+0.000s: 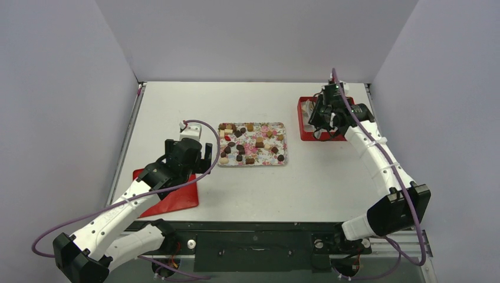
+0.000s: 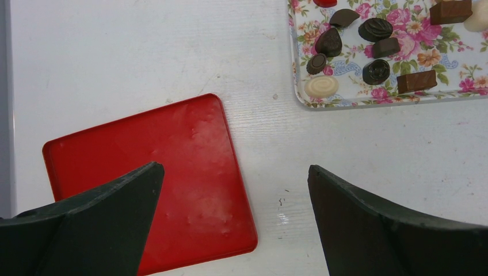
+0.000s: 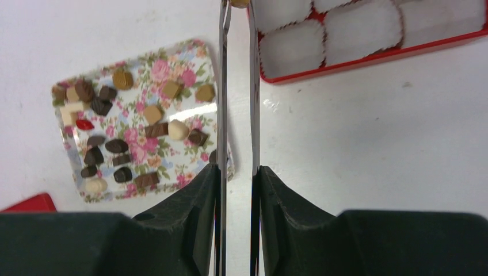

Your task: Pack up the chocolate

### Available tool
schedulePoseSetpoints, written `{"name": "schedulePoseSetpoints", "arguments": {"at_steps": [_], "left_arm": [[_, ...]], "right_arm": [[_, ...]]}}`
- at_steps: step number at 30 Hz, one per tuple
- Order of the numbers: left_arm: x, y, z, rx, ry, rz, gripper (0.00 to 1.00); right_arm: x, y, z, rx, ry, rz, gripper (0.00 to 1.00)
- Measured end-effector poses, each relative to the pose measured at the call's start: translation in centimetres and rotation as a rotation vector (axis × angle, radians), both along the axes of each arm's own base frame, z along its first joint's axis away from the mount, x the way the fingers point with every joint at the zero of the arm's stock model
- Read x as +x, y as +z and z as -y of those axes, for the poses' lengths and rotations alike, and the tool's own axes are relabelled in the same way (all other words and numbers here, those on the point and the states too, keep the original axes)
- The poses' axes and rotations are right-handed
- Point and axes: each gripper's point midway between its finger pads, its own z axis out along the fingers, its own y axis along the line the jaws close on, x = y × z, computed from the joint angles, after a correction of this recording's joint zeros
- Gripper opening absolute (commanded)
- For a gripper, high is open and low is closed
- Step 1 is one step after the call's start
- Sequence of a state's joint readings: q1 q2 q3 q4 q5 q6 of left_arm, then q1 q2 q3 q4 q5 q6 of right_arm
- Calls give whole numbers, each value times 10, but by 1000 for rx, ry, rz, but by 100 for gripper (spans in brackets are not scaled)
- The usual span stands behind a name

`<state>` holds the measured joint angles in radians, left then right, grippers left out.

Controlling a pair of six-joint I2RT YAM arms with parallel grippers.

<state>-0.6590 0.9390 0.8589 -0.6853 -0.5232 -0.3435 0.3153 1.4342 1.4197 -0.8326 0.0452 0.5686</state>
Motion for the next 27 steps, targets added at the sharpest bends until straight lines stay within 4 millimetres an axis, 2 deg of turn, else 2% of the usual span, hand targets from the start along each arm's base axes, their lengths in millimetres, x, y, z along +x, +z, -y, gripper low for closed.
{"name": "schedulePoseSetpoints", "arguments": {"at_steps": [4,8,13,19,27], "left_arm": [[0,0,0,0,-1,-1,96],[0,0,0,-1,-1,-1,96],[0,0,1,-2,-3,-2,96],[0,0,1,-2,-3,-2,96],[0,0,1,-2,-3,-2,96]], "right_arm": [[25,14,33,1,-93,34,22],[48,10,54,-6,-153,20,21],[76,-14,71,-12,-196,-38,21],[86,-52,82,-16,-220,-131,21],[97,-70,91,-14,-243,-160,20]]}}
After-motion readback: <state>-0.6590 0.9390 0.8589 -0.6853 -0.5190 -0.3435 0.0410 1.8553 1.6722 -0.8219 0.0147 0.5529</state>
